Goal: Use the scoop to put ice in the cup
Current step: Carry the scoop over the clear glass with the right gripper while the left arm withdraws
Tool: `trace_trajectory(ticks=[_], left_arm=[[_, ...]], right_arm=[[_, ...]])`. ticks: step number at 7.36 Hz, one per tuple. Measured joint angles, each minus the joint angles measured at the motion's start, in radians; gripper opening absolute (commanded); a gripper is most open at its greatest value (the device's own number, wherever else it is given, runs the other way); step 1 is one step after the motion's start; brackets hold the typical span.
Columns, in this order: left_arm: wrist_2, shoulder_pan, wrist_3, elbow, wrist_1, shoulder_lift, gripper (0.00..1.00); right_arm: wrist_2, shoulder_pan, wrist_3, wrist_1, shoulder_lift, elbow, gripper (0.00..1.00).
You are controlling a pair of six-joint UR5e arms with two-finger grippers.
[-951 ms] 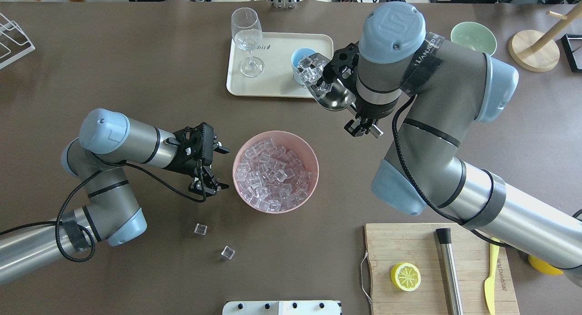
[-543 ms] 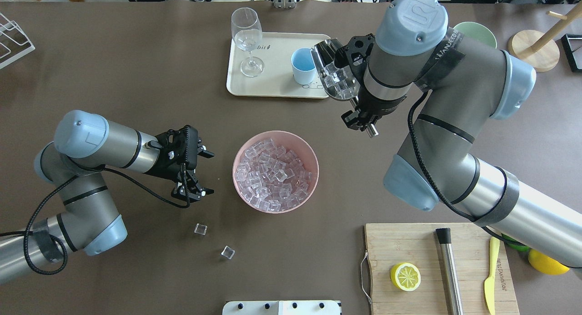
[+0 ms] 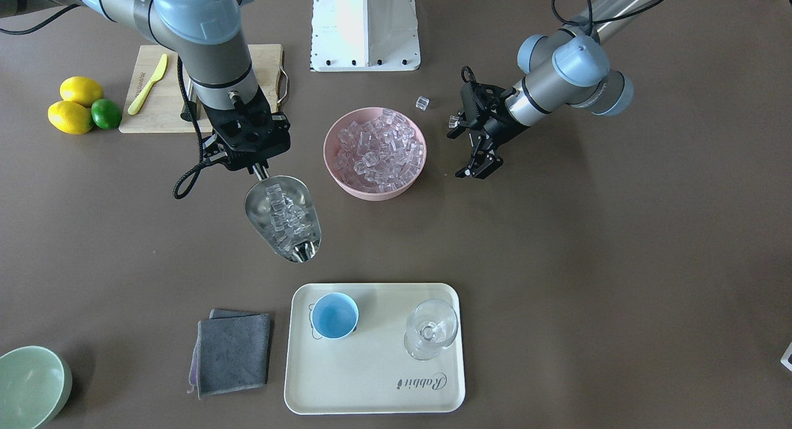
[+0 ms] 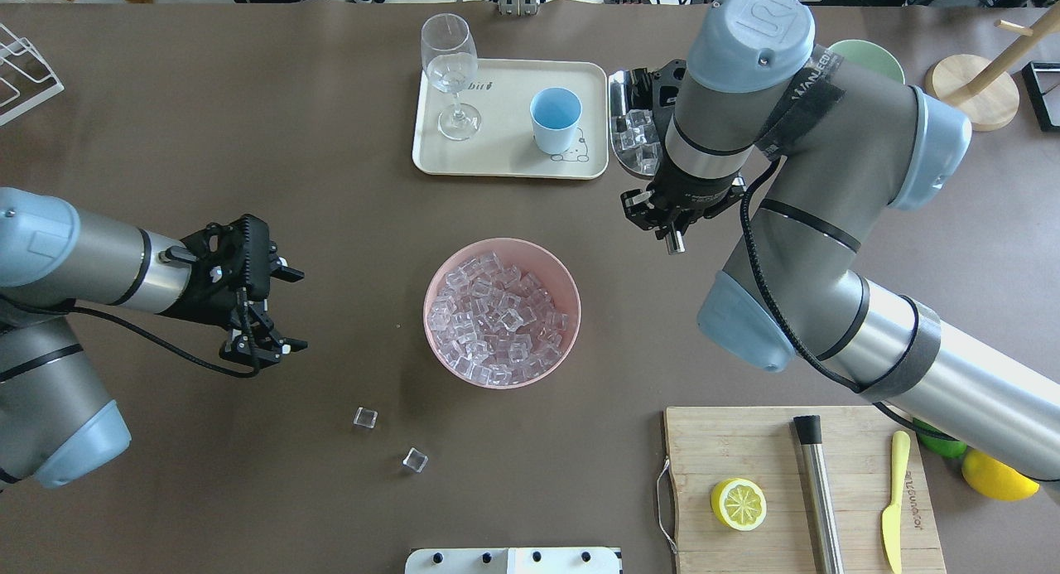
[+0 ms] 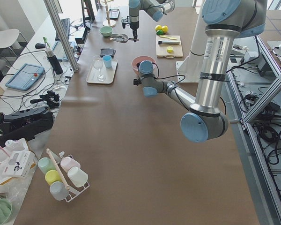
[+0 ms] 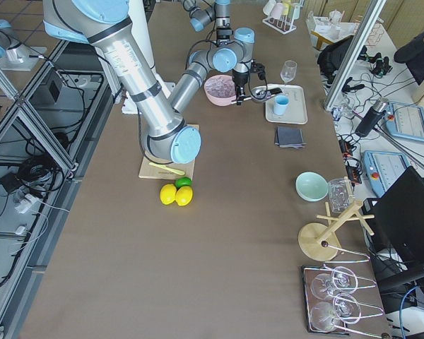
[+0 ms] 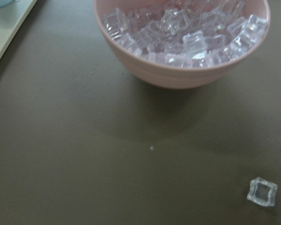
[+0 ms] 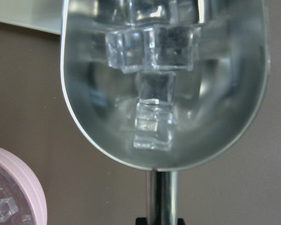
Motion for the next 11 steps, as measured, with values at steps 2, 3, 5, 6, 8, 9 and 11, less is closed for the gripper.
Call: trace_trajectory(ticks=[2, 3, 5, 6, 8, 9, 11], left_arm=[[0.000, -0.095, 0.000, -0.079, 0.081, 0.115, 0.98], [0.000, -0.151, 0.000, -0.092, 0.123, 0.154, 0.98], [0.000, -0.261, 0.000, -0.099, 0.229, 0.210, 0.98], [0.001, -0.304, 0.000, -0.099, 0.305, 0.227, 0.98], [-0.018, -0.390, 0.000, -0.091, 0.463, 0.237, 0.98], [-0.058, -0.440, 0.000, -0.075, 0.526, 0.237, 0.98], [-0.134, -0.544, -0.001, -0.039, 0.624, 0.238, 0.98]], right_arm=[[0.120, 0.026, 0.025, 0.047, 0.006, -0.048, 0.00], [0.198, 0.049, 0.030, 0.077, 0.010, -0.075, 0.00], [0.266, 0.064, 0.040, 0.091, 0.027, -0.101, 0.00], [0.282, 0.066, 0.073, 0.092, 0.049, -0.123, 0.00], [0.328, 0.067, 0.131, 0.094, 0.152, -0.233, 0.00], [0.382, 0.067, 0.157, 0.096, 0.216, -0.315, 0.00], [0.516, 0.070, 0.178, 0.095, 0.272, -0.419, 0.00]])
